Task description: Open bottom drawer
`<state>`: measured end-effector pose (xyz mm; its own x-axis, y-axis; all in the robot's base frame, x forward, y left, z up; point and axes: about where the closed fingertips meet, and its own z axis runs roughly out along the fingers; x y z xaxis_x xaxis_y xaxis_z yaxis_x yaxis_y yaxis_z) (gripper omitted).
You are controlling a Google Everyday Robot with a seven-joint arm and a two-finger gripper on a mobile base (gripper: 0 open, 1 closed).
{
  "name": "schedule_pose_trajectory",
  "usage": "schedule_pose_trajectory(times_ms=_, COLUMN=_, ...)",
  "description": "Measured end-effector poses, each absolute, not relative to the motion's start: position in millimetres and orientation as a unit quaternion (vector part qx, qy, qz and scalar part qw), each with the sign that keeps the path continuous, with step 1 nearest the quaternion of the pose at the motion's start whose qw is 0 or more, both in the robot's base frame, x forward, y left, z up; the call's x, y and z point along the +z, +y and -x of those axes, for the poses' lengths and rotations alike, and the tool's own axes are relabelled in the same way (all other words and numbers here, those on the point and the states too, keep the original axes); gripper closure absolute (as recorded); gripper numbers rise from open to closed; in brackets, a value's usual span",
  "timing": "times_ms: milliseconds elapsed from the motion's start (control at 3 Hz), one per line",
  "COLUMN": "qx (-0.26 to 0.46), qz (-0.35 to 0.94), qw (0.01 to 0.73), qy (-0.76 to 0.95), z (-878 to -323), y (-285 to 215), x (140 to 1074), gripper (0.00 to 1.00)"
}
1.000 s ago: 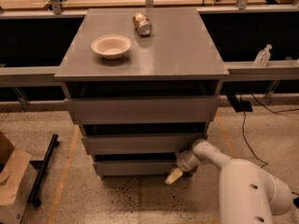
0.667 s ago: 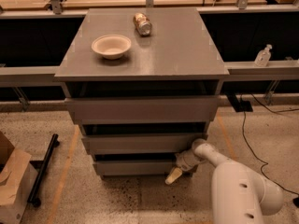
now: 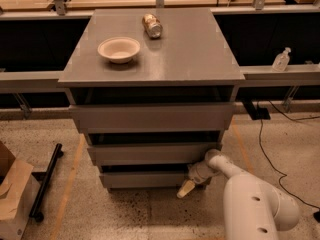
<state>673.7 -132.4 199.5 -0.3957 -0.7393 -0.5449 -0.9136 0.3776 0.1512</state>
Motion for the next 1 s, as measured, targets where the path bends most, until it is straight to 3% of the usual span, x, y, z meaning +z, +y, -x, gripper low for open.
schedule_pose_trajectory(times_ms=667, qx=0.205, qz=0.493, qw=0.160, qy=0.830, z=-632, y=-153, x=239, gripper=0.00)
schedule_pose_trajectory(times_ms=1000, qx=0.221, qz=0.454, qw=0.104, qy=0.857, z=-571, y=-166, x=257, gripper=0.00)
